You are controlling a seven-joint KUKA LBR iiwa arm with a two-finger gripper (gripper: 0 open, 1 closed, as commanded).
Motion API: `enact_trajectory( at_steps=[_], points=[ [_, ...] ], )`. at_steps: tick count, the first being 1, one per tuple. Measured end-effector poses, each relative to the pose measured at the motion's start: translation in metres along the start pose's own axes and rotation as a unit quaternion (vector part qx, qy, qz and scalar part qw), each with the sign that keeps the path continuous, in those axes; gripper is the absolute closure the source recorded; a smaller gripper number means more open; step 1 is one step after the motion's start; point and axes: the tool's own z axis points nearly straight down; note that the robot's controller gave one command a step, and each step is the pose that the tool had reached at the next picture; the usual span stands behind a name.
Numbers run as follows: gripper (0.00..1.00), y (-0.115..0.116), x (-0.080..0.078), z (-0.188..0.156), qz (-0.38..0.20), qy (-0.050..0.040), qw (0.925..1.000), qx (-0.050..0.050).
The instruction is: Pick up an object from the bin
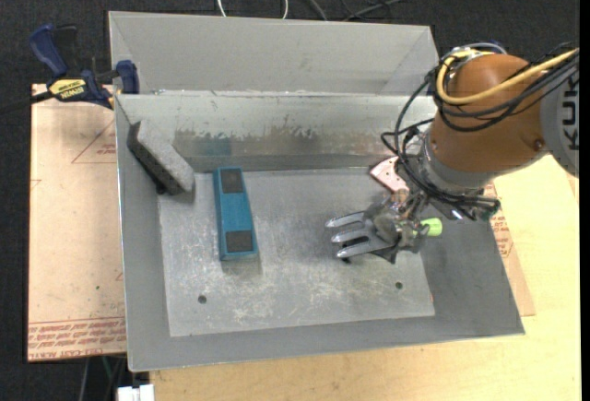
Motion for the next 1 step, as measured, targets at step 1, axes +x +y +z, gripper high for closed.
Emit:
enact_trajectory(
  at_steps=[1],
  points=[
    [1.00, -0.0043, -0.0025, -0.0626, 0.043, 0.0003, 0.9991, -0.001]
  ],
)
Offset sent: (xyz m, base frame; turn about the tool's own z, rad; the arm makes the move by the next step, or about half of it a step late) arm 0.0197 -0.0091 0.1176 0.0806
